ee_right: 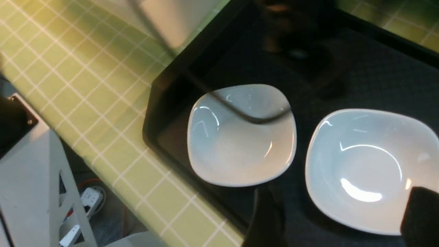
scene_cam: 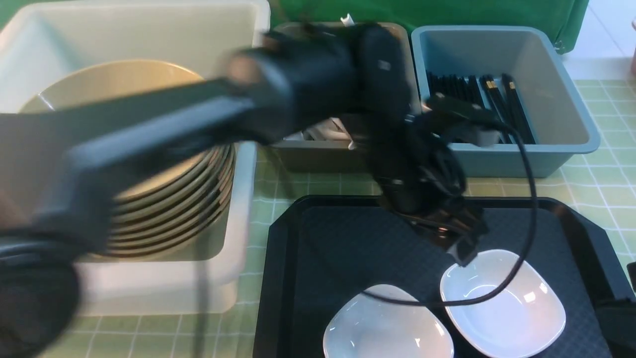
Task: On green table put chopsticks spoon bowls plates into blue grey white boxes.
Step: 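Grasp the small white bowl on the black tray by its rim with the left gripper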
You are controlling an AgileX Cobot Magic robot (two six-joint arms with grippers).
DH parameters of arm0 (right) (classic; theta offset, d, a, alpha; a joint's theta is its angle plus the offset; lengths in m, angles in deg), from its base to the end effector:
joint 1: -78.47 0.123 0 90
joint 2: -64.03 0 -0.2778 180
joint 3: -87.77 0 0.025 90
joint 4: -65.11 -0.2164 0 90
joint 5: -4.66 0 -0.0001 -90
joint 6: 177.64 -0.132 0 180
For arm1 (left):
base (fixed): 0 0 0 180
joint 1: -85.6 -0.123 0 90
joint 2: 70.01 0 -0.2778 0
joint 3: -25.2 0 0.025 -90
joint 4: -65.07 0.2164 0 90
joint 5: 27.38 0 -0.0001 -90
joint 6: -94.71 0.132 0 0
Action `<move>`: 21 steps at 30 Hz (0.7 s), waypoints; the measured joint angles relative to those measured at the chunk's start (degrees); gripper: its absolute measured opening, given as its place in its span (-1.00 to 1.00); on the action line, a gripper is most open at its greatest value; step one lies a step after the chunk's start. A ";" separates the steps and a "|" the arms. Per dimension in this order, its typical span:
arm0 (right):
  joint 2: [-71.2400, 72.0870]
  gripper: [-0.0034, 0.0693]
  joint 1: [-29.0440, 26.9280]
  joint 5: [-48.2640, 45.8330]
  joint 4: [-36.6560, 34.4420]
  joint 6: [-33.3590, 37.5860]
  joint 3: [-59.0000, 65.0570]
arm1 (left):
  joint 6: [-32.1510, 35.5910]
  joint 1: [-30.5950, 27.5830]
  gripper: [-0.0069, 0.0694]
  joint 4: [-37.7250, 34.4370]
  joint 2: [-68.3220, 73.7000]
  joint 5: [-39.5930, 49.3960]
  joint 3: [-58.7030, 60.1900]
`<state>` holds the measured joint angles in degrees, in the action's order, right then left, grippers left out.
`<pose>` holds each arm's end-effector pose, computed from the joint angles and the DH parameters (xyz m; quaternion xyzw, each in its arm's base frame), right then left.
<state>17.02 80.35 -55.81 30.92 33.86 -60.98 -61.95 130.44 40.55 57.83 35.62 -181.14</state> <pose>0.0981 0.0678 0.3149 -0.2134 0.8699 0.1947 0.3999 0.2668 -0.3341 0.2069 0.4847 0.8411 -0.2215 0.0921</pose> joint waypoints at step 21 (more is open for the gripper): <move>0.00 0.46 5.59 2.56 14.05 -10.34 0.00 | 10.15 0.19 -0.78 -9.12 17.64 6.69 -15.72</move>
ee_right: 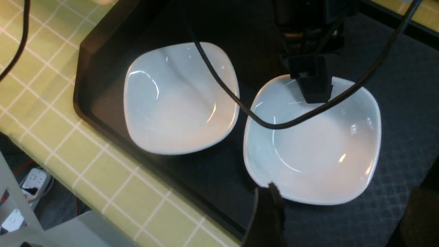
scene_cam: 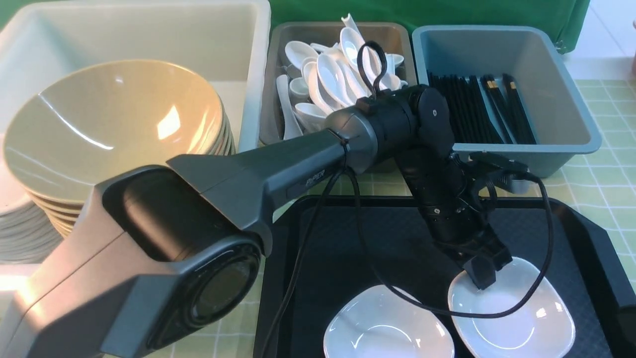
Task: On green table put chopsticks spoon bowls plates into blue grey white boxes.
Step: 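Grasp the small white bowl on the black tray by its rim with the left gripper, then place the white bowl into the white bin with the other dishes with the left gripper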
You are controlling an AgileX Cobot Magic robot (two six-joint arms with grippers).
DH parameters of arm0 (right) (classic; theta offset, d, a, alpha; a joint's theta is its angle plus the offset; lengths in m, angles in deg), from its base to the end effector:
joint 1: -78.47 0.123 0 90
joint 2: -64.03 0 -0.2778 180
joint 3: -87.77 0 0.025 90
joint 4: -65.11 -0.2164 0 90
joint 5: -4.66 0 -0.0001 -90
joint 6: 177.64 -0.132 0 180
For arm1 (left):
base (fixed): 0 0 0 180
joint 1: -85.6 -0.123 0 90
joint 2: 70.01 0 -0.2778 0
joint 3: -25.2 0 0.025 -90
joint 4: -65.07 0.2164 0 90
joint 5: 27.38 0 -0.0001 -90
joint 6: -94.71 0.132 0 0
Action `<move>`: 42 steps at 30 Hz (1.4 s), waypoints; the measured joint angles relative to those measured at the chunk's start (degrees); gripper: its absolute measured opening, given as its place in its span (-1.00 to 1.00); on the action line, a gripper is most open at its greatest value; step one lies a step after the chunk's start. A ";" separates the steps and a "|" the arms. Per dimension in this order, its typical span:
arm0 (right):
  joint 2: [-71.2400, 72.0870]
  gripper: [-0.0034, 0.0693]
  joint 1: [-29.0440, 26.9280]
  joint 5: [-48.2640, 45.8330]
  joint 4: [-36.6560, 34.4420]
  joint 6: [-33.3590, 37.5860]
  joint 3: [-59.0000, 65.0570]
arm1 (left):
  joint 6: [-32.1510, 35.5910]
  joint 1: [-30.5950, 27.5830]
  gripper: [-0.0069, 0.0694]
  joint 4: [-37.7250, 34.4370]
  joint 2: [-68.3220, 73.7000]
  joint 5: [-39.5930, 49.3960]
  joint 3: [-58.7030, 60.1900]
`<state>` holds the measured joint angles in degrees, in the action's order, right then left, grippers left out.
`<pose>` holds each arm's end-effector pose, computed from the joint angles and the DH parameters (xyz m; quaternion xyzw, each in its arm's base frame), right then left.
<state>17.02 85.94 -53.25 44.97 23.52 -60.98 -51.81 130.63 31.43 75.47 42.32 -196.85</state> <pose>0.1014 0.0521 0.3061 -0.1959 0.8927 0.1271 0.3854 0.2806 -0.3779 0.1436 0.5396 0.7930 -0.2813 0.0292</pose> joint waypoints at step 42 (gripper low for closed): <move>-34.82 -0.83 39.45 5.94 -9.31 16.24 -31.40 | -28.85 -87.96 -0.78 5.76 -61.21 -20.61 50.93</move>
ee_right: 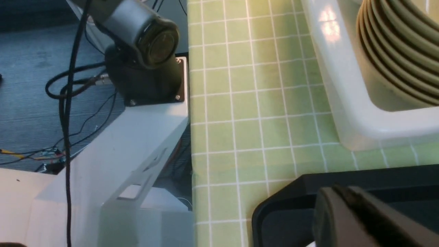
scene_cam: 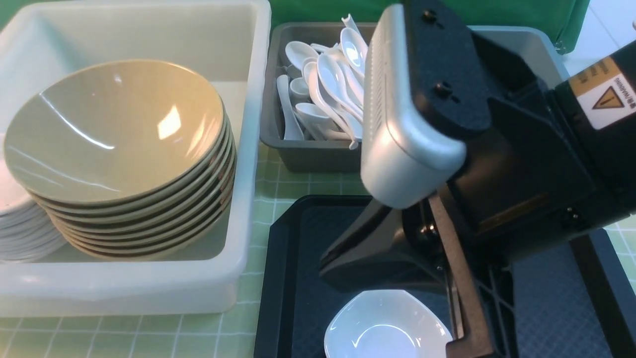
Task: On green table put chopsticks spoon bowls plates into blue grey white boxes.
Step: 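Place the white bowl into the white bin with the other dishes with the left gripper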
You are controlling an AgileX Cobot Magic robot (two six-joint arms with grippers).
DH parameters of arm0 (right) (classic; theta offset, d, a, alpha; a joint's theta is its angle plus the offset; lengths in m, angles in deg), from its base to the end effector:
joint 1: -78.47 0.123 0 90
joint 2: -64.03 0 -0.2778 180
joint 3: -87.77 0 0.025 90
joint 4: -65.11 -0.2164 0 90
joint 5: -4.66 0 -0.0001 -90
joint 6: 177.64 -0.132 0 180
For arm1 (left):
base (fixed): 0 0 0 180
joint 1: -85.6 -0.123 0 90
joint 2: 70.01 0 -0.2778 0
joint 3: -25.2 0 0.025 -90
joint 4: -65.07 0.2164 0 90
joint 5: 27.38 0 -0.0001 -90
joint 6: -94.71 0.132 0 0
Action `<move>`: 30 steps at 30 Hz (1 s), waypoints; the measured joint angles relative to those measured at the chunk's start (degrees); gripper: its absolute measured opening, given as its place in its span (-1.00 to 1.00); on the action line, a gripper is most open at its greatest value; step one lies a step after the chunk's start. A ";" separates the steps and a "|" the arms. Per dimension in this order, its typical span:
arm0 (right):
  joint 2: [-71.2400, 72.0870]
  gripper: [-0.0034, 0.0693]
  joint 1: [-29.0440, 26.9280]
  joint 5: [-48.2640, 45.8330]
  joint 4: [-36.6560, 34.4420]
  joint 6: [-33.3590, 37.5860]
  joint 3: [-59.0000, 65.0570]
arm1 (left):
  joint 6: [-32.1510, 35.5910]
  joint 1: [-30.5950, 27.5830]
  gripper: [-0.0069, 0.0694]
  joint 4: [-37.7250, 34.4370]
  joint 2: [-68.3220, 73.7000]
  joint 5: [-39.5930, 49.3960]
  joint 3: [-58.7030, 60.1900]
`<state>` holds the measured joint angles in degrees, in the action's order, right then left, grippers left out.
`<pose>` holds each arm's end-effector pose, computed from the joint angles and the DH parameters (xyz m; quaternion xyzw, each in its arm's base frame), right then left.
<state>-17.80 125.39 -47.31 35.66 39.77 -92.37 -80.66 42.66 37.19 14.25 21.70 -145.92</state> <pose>0.1433 0.2281 0.3761 -0.5485 0.7028 0.2764 0.3589 0.2302 0.1505 0.3197 -0.3867 0.8378 -0.0776 0.3776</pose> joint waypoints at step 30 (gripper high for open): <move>-1.14 -0.78 -5.96 1.63 14.23 -17.76 5.82 | -15.40 6.08 0.92 14.51 6.67 5.65 0.01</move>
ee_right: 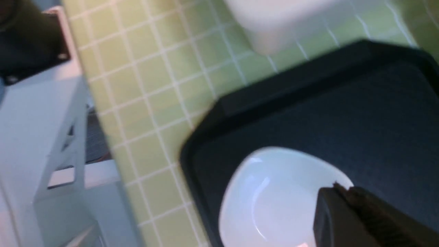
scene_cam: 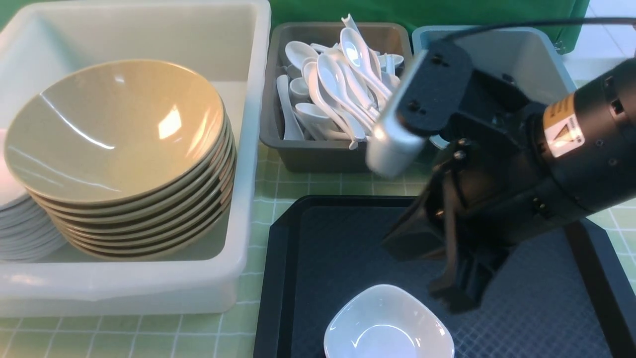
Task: On green table put chopsticks spoon bowls plates into blue grey white boxes.
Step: 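Place the white bowl into the white bin with the other dishes with the left gripper, then grasp the small white bowl on the black tray by its rim with the left gripper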
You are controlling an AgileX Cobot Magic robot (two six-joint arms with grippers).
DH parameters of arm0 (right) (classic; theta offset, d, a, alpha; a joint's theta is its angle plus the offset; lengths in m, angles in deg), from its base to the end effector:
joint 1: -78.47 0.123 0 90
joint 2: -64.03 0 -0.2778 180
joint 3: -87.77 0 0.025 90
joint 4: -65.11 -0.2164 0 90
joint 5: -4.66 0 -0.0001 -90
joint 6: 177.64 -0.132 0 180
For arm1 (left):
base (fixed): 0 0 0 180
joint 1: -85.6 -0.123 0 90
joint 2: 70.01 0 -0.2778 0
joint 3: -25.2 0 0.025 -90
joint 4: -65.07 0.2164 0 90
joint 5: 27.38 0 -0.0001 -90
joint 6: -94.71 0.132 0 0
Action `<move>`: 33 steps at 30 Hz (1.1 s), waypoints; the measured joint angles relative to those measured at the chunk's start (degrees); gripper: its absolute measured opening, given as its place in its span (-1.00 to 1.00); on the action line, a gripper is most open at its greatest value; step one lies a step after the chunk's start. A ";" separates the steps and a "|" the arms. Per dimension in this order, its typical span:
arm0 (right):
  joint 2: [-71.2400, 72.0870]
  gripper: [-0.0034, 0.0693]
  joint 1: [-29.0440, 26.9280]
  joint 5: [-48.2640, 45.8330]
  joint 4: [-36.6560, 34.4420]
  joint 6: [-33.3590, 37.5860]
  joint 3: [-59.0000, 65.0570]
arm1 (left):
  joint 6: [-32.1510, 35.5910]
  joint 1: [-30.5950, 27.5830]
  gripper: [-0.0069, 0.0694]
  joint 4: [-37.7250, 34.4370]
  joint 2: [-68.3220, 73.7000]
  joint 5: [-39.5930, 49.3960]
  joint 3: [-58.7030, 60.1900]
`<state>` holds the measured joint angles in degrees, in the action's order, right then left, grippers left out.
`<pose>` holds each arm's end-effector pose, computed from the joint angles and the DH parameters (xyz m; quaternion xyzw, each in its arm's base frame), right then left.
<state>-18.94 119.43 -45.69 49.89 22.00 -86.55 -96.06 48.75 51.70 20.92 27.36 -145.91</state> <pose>0.1850 0.1960 0.3327 -0.4309 0.8235 0.1872 0.3180 0.2383 0.1474 0.2721 -0.4319 0.8684 -0.0554 0.2373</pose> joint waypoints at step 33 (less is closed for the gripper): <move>24.55 -0.75 -2.14 -9.14 -0.28 -1.94 9.67 | 32.38 76.32 0.69 -10.90 15.81 6.47 -8.01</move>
<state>5.61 117.29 -54.82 49.61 20.06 -76.89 -63.68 125.07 40.80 36.74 33.83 -153.92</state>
